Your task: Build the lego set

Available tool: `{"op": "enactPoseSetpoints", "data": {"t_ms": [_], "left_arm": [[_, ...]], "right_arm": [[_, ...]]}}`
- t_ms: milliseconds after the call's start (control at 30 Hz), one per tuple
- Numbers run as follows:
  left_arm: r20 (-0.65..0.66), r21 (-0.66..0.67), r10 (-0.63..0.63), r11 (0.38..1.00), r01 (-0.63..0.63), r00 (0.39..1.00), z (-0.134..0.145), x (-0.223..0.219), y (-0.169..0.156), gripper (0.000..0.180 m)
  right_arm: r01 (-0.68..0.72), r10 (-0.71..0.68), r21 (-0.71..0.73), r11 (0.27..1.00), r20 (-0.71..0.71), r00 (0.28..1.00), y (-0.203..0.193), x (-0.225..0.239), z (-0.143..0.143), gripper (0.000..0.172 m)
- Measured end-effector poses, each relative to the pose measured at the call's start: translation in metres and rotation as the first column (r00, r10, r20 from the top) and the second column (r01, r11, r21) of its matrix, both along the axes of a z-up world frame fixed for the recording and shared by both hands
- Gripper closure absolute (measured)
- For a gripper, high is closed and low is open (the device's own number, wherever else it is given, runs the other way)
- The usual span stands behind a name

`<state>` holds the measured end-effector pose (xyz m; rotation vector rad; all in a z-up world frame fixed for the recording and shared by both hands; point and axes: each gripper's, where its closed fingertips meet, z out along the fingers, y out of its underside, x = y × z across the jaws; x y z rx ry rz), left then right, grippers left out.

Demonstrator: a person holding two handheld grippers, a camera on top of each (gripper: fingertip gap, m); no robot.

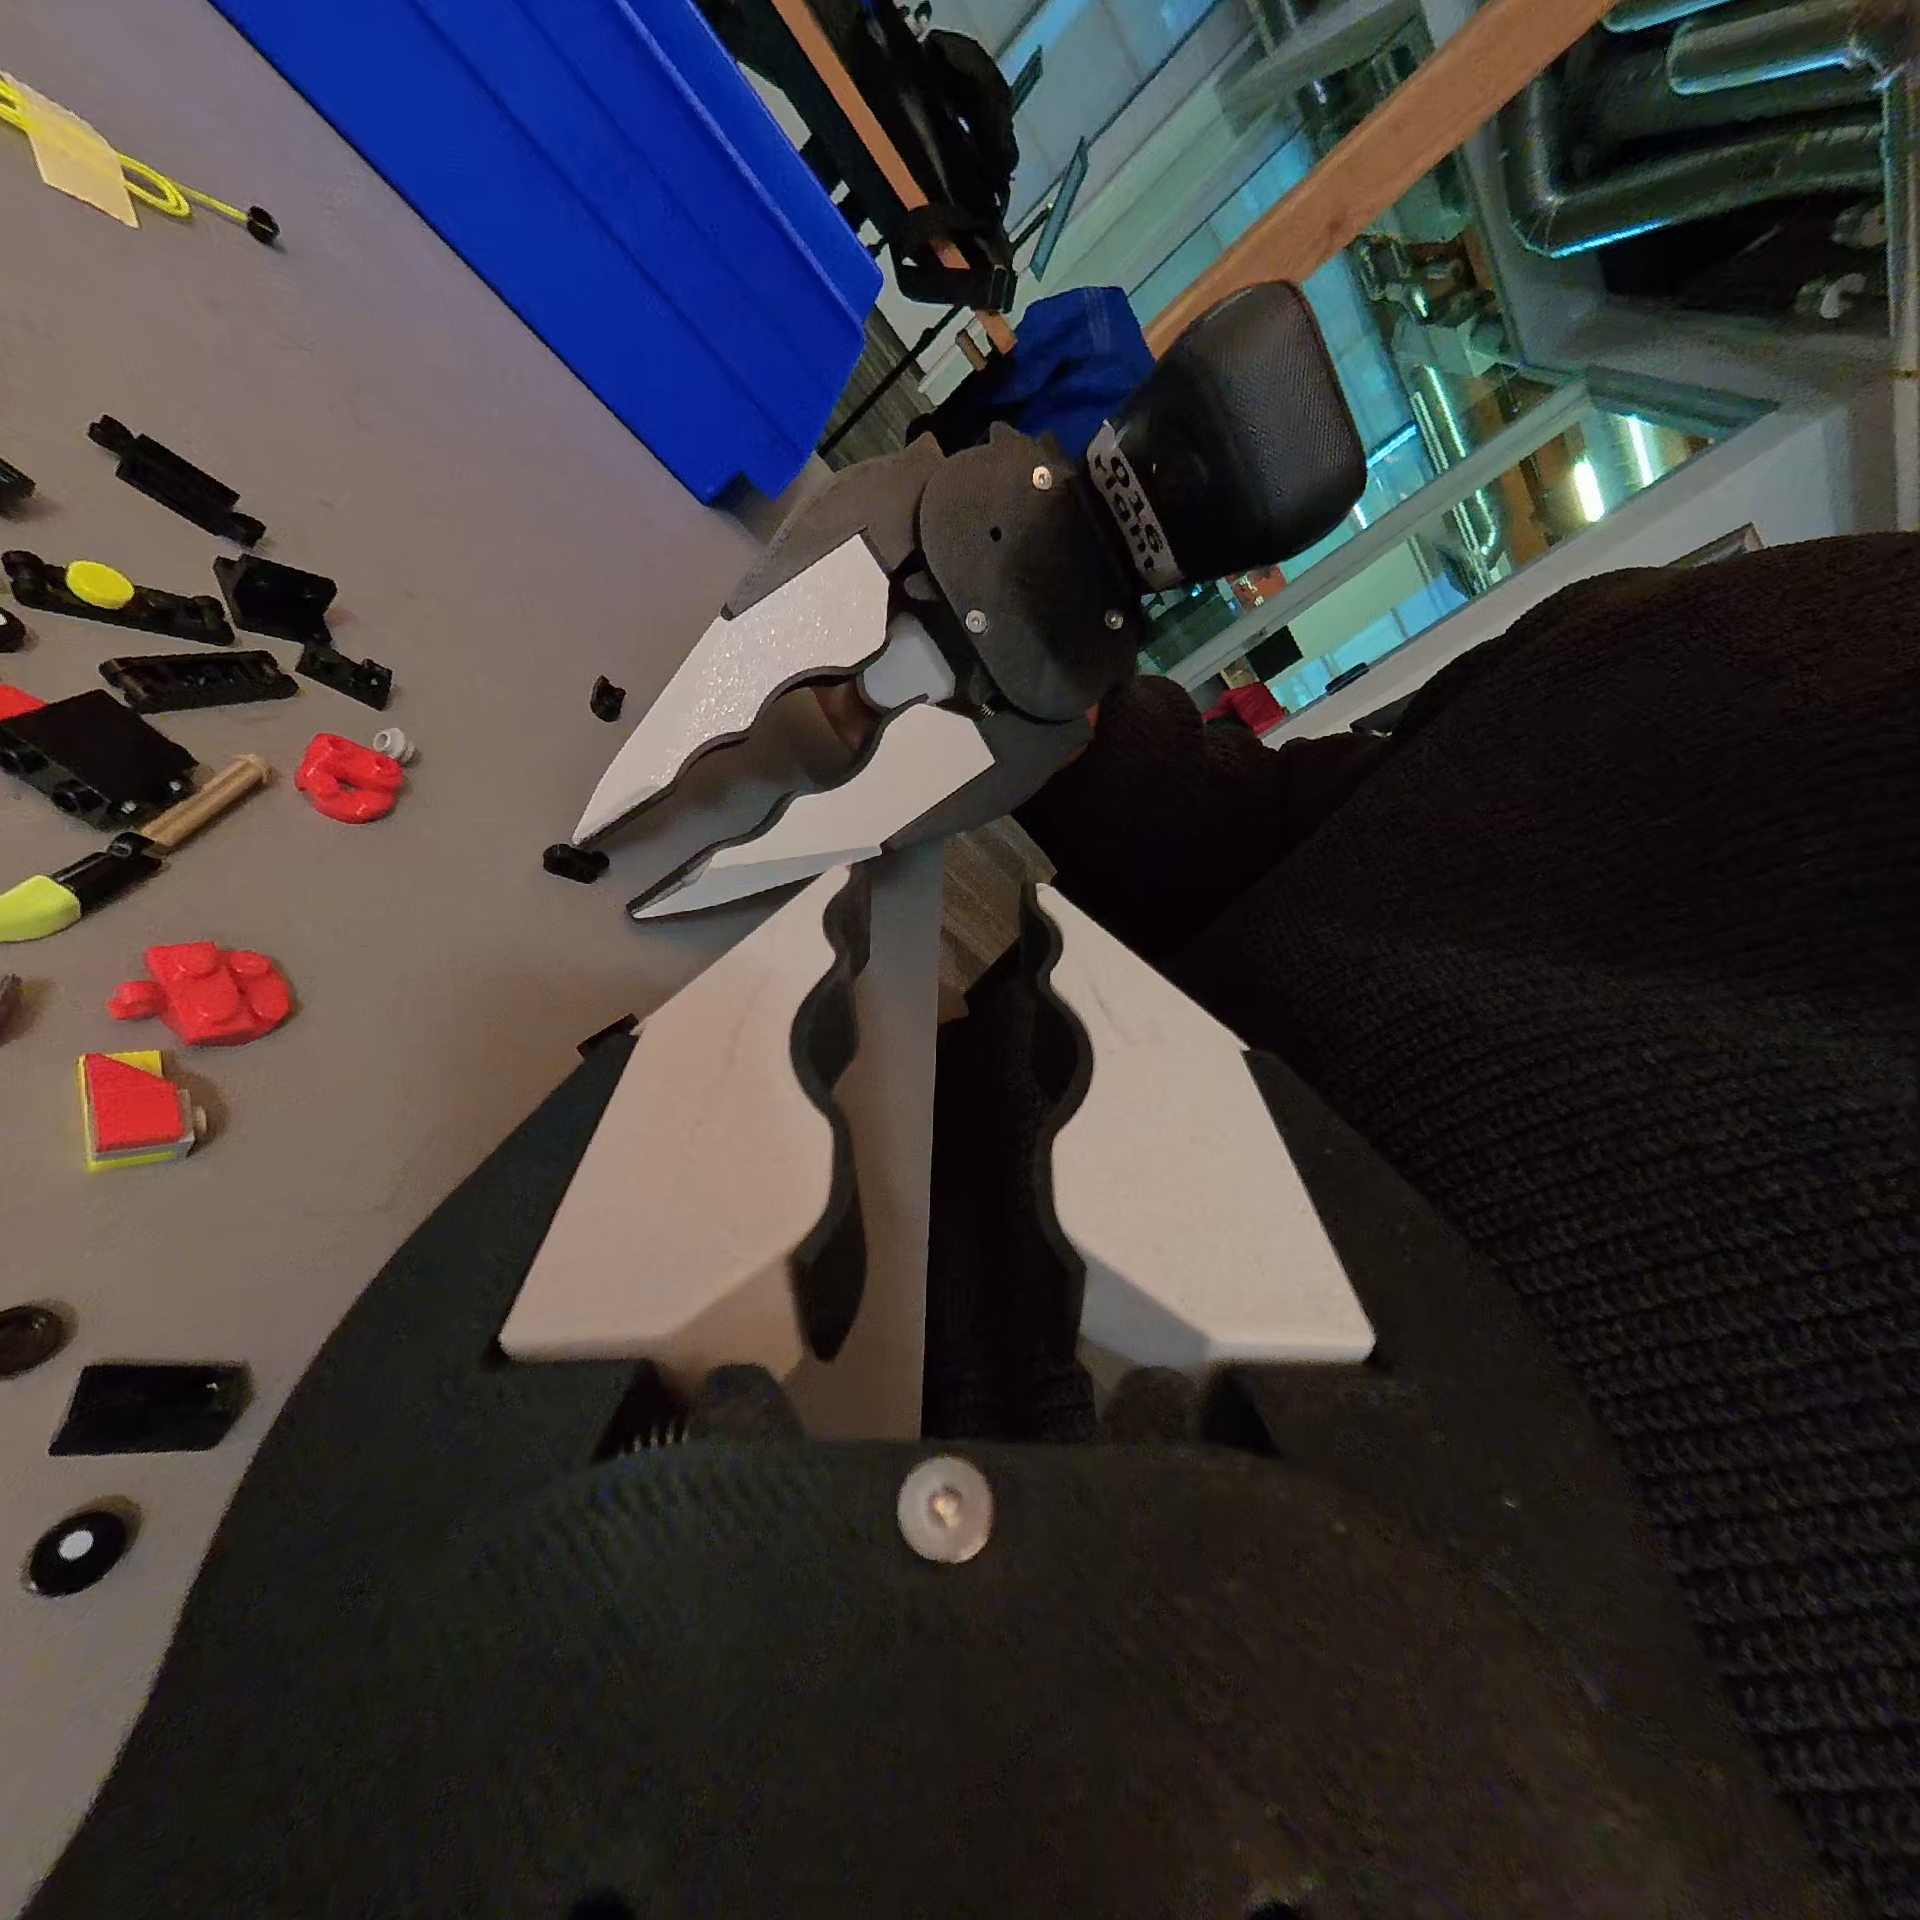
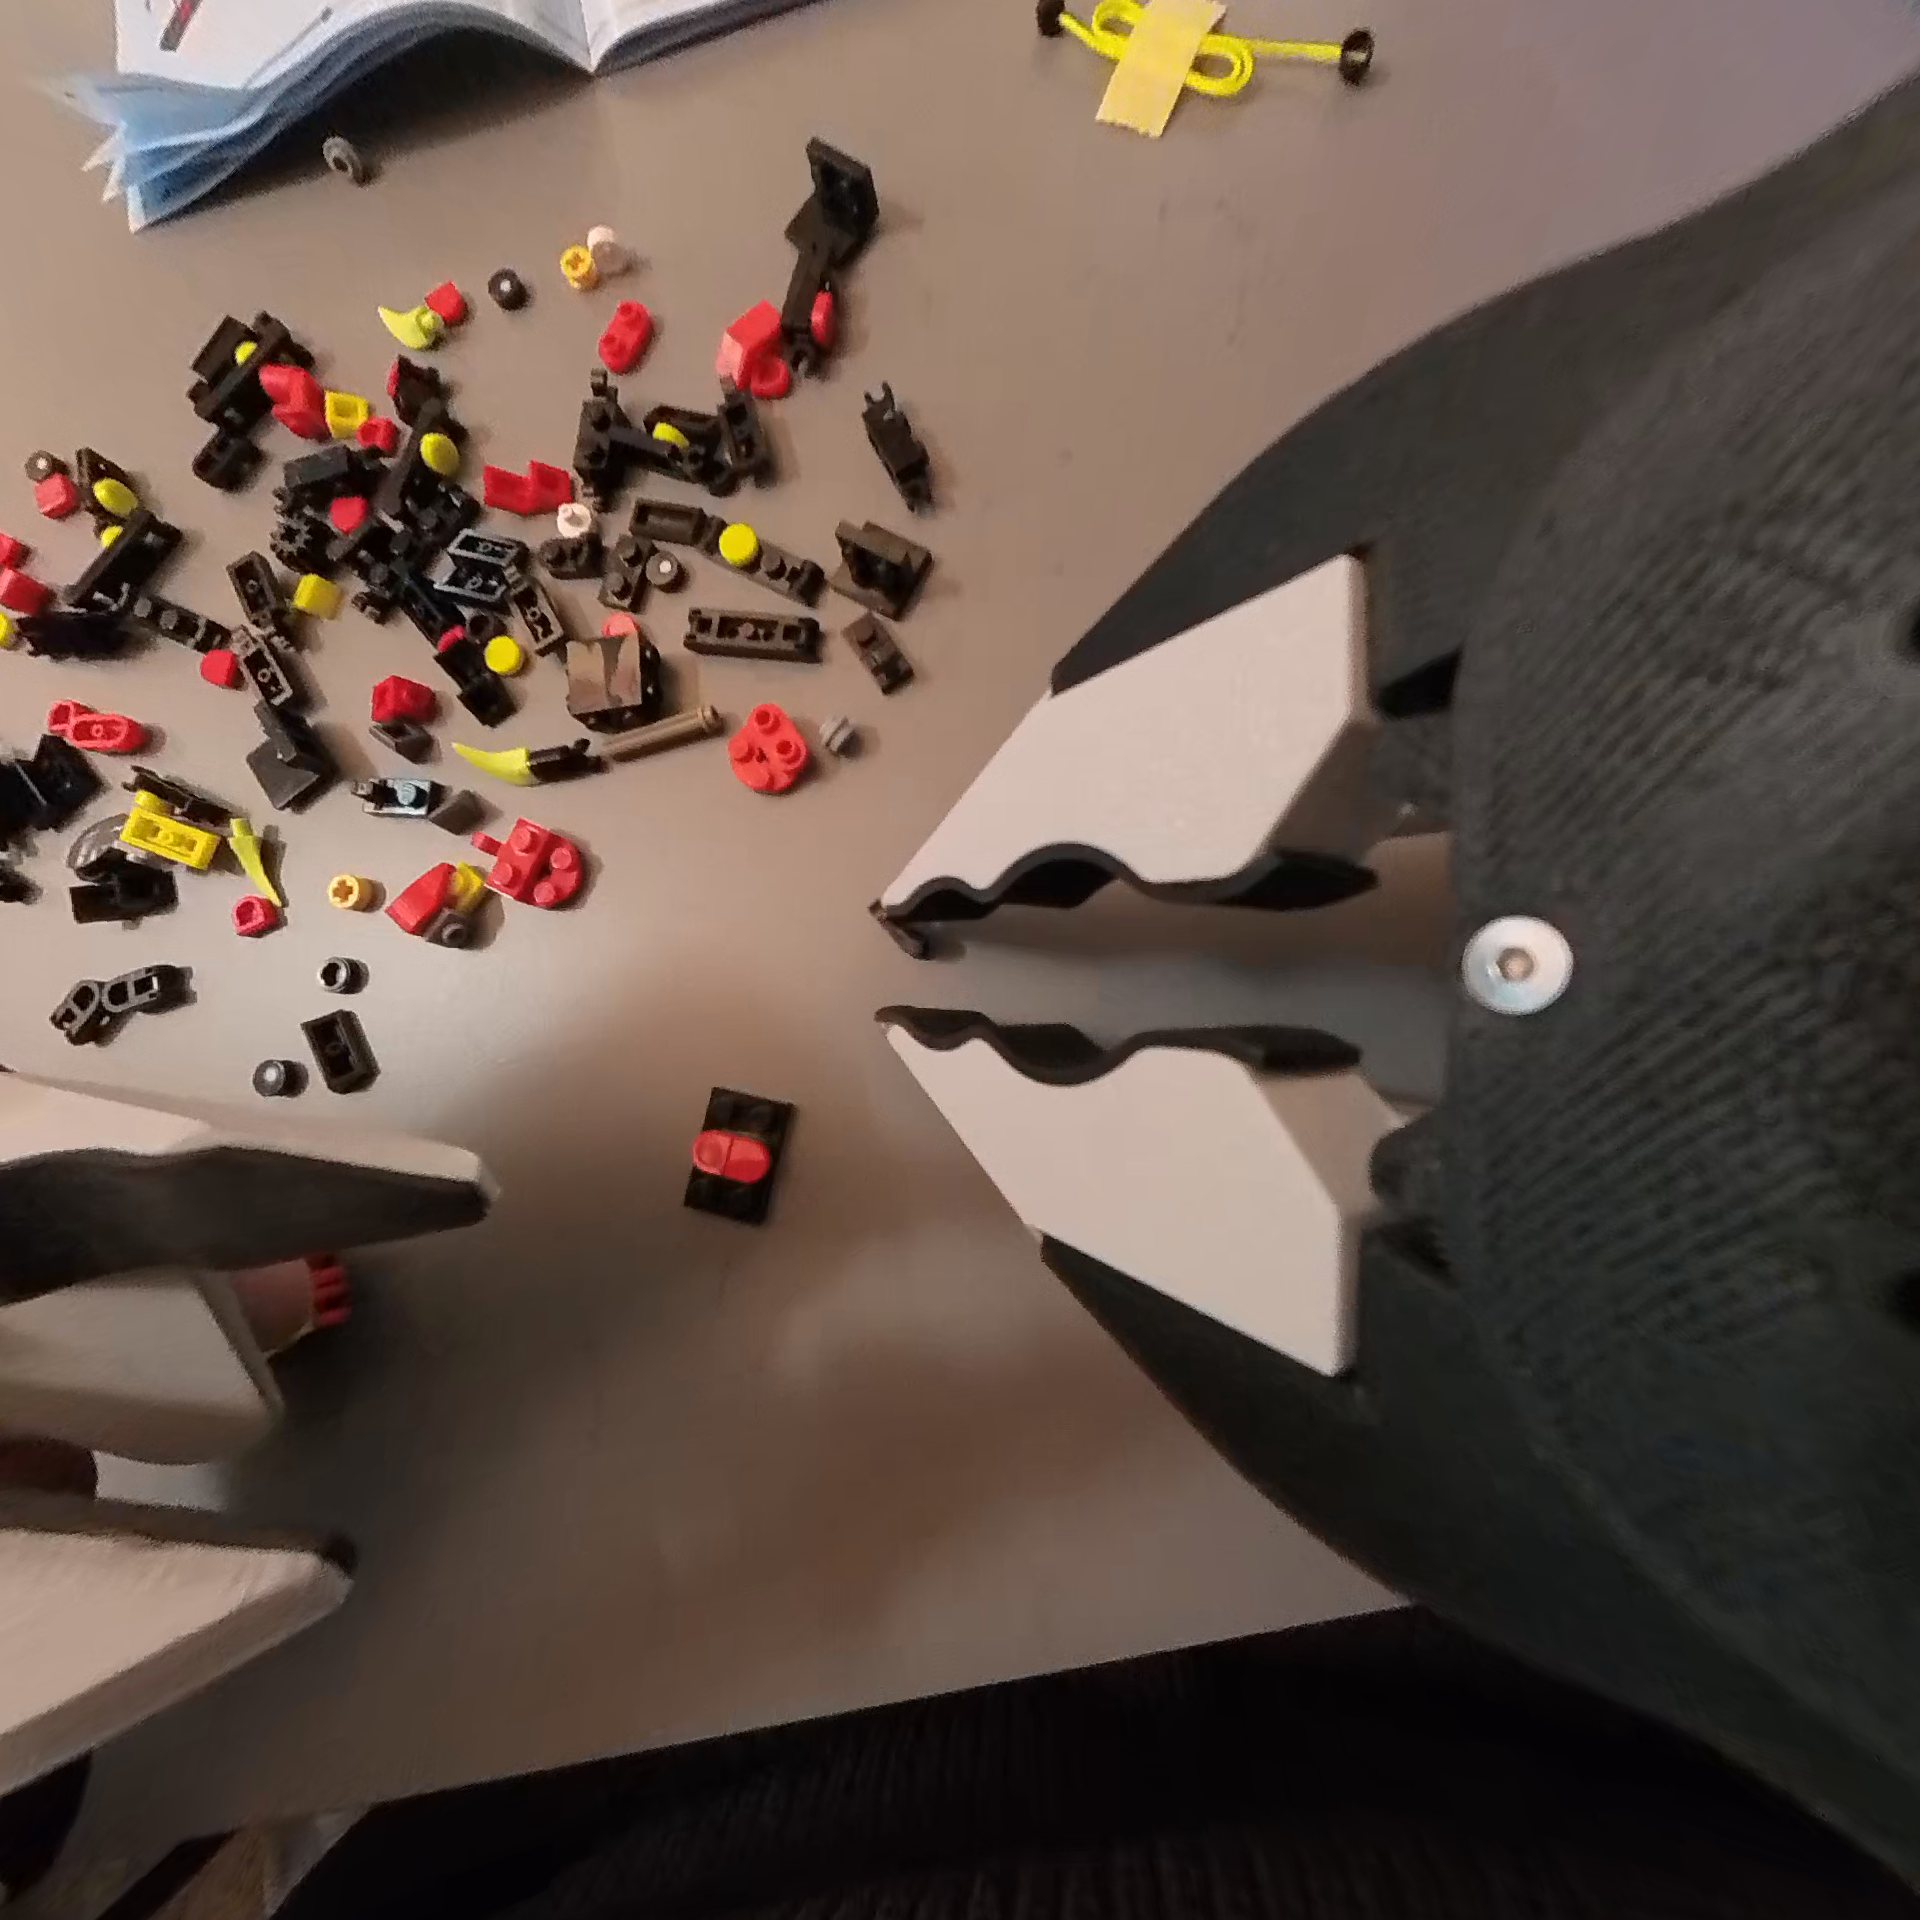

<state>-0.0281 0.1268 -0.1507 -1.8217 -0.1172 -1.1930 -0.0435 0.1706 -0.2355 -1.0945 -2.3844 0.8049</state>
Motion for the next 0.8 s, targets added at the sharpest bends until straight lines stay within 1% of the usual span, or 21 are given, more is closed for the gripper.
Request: {"op": "enactPoseSetpoints", "data": {"t_ms": [133, 233, 367, 667, 800], "left_arm": [[0.002, 0.0, 0.003, 1.0, -0.003, 1.0, 0.0, -0.001, 0.0, 0.156], [0.004, 0.0, 0.003, 1.0, -0.003, 1.0, 0.0, -0.001, 0.0, 0.156], [0.002, -0.002, 0.002, 1.0, -0.002, 1.0, 0.0, 0.0, 0.0, 0.156], [0.0, -0.003, 0.003, 1.0, -0.003, 1.0, 0.0, 0.0, 0.0, 0.157], [-0.001, -0.003, 0.004, 1.0, -0.004, 1.0, 0.0, 0.0, 0.0, 0.157]], "right_arm": [[0.02, -0.02, 0.0, 1.0, 0.0, 1.0, 0.001, -0.002, -0.001, 0.16], [0.026, -0.026, 0.005, 1.0, -0.007, 1.0, 0.001, -0.004, -0.001, 0.166], [0.012, -0.011, 0.017, 1.0, -0.014, 1.0, -0.003, -0.005, -0.001, 0.167], [-0.056, 0.063, 0.111, 0.992, -0.059, 0.996, -0.012, -0.006, -0.001, 0.169], [-0.055, 0.067, 0.157, 0.986, -0.073, 0.995, -0.009, -0.007, -0.001, 0.169]]}}
